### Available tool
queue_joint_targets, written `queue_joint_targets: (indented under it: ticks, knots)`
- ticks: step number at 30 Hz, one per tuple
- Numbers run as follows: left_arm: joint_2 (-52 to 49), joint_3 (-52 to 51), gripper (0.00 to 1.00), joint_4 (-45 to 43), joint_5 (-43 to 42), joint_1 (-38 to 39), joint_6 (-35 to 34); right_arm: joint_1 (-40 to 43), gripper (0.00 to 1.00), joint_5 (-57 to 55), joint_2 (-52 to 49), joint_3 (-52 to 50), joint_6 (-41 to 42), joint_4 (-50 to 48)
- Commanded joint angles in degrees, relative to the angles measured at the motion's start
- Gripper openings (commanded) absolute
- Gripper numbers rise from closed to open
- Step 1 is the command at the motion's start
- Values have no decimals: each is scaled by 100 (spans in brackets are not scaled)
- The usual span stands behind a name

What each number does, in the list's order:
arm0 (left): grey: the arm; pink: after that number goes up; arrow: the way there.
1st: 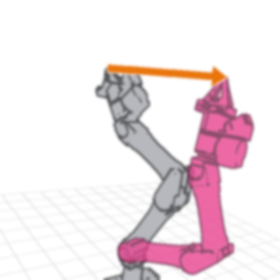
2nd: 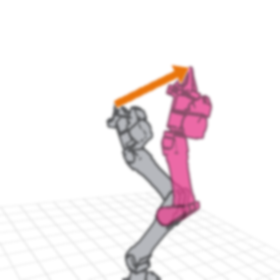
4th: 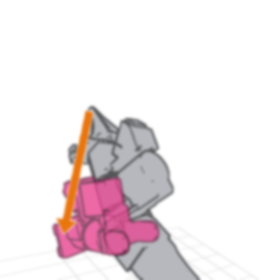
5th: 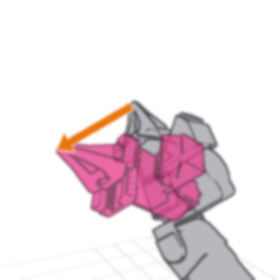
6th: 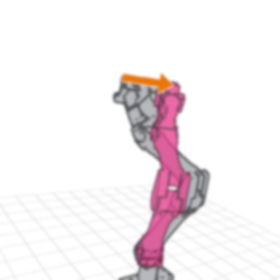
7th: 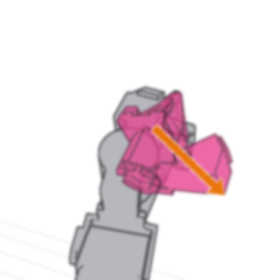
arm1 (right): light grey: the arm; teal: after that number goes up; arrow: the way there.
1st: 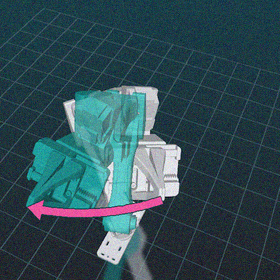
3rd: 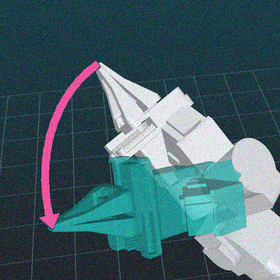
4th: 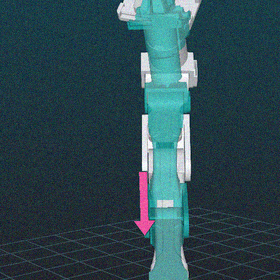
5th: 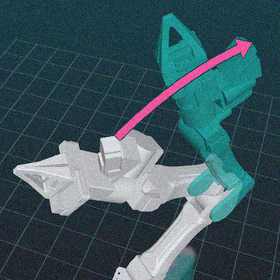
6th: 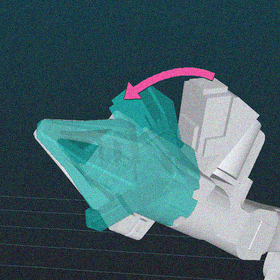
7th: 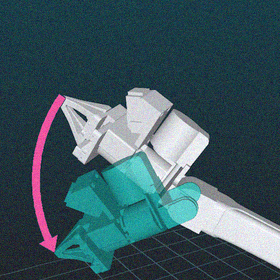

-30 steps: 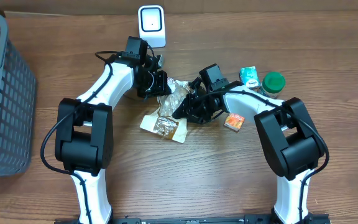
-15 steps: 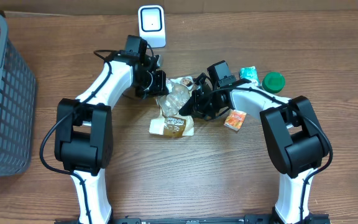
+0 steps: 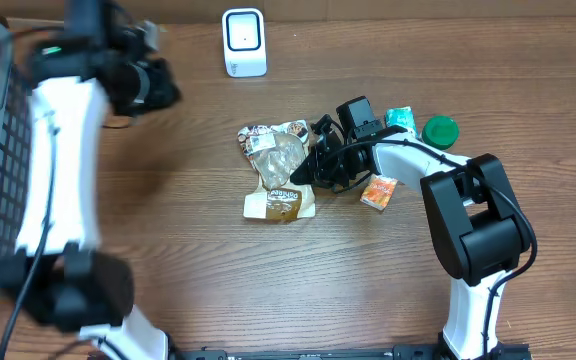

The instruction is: Scan the item barcode

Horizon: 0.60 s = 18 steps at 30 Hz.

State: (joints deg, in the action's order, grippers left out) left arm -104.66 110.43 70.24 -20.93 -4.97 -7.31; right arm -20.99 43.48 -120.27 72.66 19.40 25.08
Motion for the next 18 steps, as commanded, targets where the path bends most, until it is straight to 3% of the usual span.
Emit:
queue_joint_targets:
  ticks: [1,5,7,8,12,13,15,18]
  knots:
    - [175,37,18,120,57,-245,155,44,4,-11,468,-26,-234,55]
    - [81,15,24,262,61,-442,151,22,4,-291,1010,-26,-424,192]
    - [52,-24,34,260,105,-463,153,-9,4,-538,1298,-26,-474,271]
    - [42,-48,40,258,175,-466,144,-35,4,-675,1464,-26,-479,306]
    - [39,-90,84,258,592,-490,-52,-254,4,-1113,2162,-26,-649,461]
    - [39,-90,89,258,667,-509,-96,-323,4,-1211,2334,-26,-723,487]
    - [39,-90,99,254,754,-573,-153,-452,4,-1353,2675,-26,-800,514]
    - [39,-90,100,229,802,-719,-214,-603,4,-1360,3204,-26,-1062,525]
